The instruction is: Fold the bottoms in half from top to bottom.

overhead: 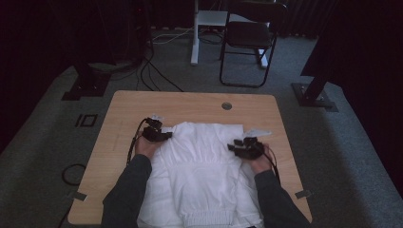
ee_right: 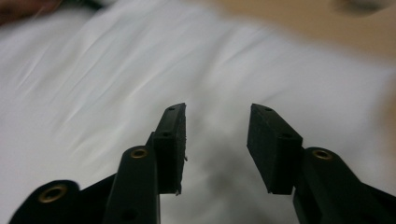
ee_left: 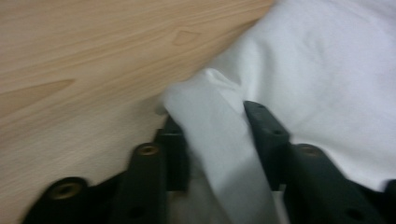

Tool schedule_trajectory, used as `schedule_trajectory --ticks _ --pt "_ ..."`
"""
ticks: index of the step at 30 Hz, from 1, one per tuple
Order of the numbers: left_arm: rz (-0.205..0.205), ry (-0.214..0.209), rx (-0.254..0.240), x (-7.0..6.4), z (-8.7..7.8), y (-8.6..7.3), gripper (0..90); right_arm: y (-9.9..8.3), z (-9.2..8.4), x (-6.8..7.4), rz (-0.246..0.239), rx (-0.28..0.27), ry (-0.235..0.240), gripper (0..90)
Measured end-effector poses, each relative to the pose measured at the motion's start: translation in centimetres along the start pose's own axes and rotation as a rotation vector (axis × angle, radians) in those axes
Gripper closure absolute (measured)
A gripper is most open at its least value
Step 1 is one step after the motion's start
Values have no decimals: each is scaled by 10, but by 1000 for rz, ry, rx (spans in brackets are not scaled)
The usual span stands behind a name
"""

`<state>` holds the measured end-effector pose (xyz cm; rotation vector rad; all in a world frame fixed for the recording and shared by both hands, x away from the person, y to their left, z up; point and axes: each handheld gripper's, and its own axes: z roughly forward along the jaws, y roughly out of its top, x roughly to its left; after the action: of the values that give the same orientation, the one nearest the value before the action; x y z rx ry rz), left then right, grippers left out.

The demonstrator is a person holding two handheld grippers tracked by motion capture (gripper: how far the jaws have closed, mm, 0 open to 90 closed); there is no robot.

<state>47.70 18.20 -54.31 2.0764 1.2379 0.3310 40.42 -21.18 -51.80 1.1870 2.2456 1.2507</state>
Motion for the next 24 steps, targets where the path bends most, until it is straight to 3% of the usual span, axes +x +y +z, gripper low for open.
schedule_trajectory --ticks 3,6,8,9,13,15,18,20,23,24 --pt "-7 -11 1 0 0 0 719 21 11 -37 101 20 -41 408" --pt "-5 -17 -7 1 1 -1 723 31 30 -65 169 44 -75 329" --pt "-12 -26 -11 2 1 -1 723 33 44 -75 196 90 -53 280" --pt "-12 -27 -12 2 1 -1 723 33 54 -78 179 116 -63 269" --pt "-14 -28 -15 2 0 -2 723 30 69 -81 189 182 -74 229" --pt "-15 -27 -15 2 1 -2 722 29 72 -78 166 196 -82 228" --pt "-19 -24 -13 2 1 -1 722 27 75 -71 132 211 -87 269" --pt "-23 -23 -11 2 1 -1 722 27 76 -64 69 230 -124 339" --pt "-39 -27 -7 2 0 -1 729 29 74 -59 64 237 -88 688" --pt "-50 -30 -8 2 0 -1 735 30 74 -58 68 247 -82 765"
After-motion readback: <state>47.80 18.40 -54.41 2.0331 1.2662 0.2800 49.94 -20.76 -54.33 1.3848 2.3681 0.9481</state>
